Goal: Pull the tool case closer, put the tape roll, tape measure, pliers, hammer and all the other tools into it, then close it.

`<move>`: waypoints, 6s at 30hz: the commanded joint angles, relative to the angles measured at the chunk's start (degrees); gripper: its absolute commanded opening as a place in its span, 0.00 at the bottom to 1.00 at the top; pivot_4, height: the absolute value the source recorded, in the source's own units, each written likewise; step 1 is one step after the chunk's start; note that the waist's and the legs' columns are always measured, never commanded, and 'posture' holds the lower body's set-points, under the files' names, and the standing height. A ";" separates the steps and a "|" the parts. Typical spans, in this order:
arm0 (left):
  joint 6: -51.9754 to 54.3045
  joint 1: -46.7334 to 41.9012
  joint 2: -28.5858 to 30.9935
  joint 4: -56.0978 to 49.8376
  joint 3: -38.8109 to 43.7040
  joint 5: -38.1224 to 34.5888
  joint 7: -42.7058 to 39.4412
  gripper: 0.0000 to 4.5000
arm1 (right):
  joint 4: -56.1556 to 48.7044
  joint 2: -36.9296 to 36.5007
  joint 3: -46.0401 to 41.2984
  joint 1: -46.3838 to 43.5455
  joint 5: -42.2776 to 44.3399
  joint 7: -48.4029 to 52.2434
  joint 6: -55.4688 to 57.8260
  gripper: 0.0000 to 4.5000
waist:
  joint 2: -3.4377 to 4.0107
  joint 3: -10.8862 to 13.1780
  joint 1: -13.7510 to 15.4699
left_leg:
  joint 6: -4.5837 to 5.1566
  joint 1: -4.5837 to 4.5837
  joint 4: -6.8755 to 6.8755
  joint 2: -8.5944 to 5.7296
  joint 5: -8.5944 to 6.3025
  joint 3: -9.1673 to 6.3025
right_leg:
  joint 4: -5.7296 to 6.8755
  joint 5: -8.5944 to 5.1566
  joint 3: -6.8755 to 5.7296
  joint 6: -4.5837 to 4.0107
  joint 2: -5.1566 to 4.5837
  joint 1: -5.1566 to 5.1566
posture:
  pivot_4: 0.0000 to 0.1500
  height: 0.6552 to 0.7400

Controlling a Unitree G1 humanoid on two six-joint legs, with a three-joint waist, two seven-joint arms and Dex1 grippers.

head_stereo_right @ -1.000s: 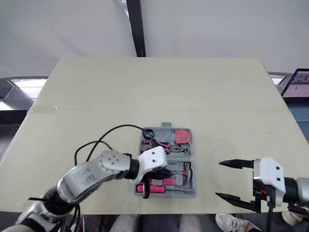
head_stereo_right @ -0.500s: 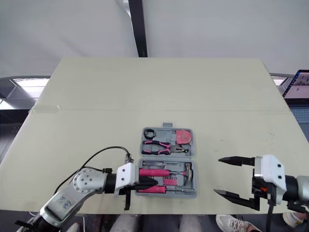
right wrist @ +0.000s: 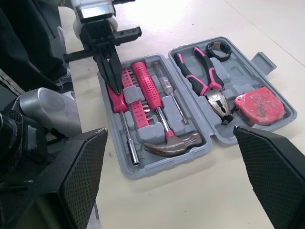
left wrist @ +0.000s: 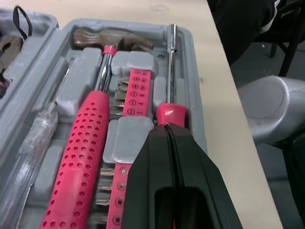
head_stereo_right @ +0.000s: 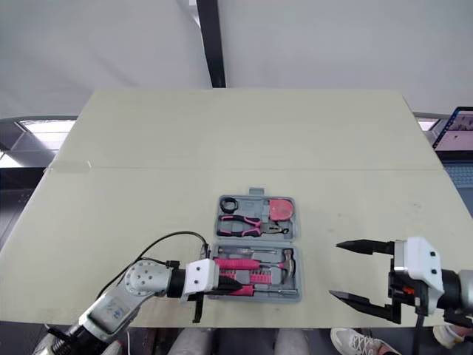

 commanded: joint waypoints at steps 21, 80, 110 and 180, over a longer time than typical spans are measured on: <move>0.80 1.52 0.47 4.37 -5.19 7.93 -2.26 0.00 | -1.34 -0.50 -2.64 1.18 0.91 0.30 0.27 1.00 | 0.34 -0.32 0.02 | 0.00 0.08 -0.03 0.00 0.00 0.00 | -0.01 0.00 0.00 0.01 0.00 0.08 | 1.00 1.00; 25.51 20.98 -0.28 -18.98 37.35 -13.67 16.84 0.12 | 10.15 -0.32 18.54 -14.69 -9.40 -14.78 15.03 0.12 | 0.33 -0.33 -0.09 | 0.00 0.86 -0.36 0.04 -0.11 -0.06 | -0.89 -0.01 -0.14 -0.03 -0.01 1.02 | 1.00 1.00; 21.95 -6.15 -0.15 7.68 14.61 -5.57 5.64 0.01 | 26.62 7.81 36.80 -35.16 -23.70 -18.73 11.30 0.01 | 0.35 -0.33 -0.22 | -0.11 -0.17 -0.06 0.02 0.02 -0.03 | 0.04 0.00 -0.17 -0.01 -0.02 -0.27 | 1.00 1.00; 28.61 1.19 0.07 -5.28 13.16 -3.33 5.49 0.01 | 20.16 5.34 38.14 -27.84 -21.91 -13.47 11.19 0.01 | 0.35 -0.33 -0.29 | -0.11 -0.24 -0.07 0.02 0.03 0.07 | 0.25 -0.01 -0.17 -0.01 -0.06 -0.53 | 1.00 1.00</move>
